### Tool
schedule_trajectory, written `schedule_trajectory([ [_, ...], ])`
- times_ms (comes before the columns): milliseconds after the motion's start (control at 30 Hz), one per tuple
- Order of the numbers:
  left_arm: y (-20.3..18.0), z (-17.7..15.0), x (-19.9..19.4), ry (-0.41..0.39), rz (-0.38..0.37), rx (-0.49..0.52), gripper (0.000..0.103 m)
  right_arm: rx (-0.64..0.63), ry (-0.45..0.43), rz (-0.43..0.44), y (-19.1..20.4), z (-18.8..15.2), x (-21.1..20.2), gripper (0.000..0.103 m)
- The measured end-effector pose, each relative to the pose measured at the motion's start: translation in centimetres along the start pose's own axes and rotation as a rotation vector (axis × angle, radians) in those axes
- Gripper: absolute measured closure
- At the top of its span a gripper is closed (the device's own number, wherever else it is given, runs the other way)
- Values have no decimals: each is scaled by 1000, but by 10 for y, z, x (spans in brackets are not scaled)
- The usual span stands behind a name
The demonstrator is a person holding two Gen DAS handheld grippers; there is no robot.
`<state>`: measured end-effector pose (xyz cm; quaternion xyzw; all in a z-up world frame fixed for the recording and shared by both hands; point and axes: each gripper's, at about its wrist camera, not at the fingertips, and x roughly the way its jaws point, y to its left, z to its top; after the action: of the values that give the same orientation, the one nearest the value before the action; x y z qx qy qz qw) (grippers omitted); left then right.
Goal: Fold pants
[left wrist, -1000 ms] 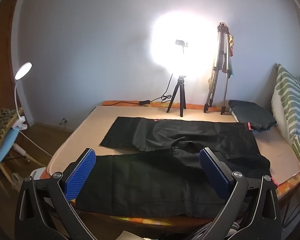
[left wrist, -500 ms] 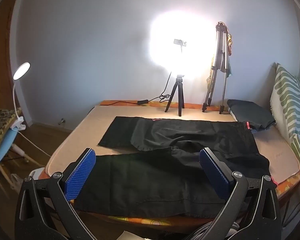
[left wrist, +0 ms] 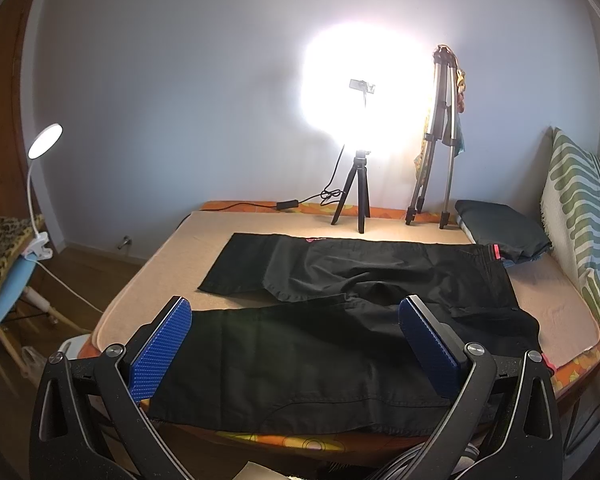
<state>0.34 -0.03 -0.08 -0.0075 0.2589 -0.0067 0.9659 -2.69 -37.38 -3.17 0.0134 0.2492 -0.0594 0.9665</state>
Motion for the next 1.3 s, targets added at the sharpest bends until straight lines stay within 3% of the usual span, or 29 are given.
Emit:
schedule_trajectory([
  [1300, 3, -2, -2, -4, 4, -3, 0, -2, -1, 0, 1, 3, -3, 0],
])
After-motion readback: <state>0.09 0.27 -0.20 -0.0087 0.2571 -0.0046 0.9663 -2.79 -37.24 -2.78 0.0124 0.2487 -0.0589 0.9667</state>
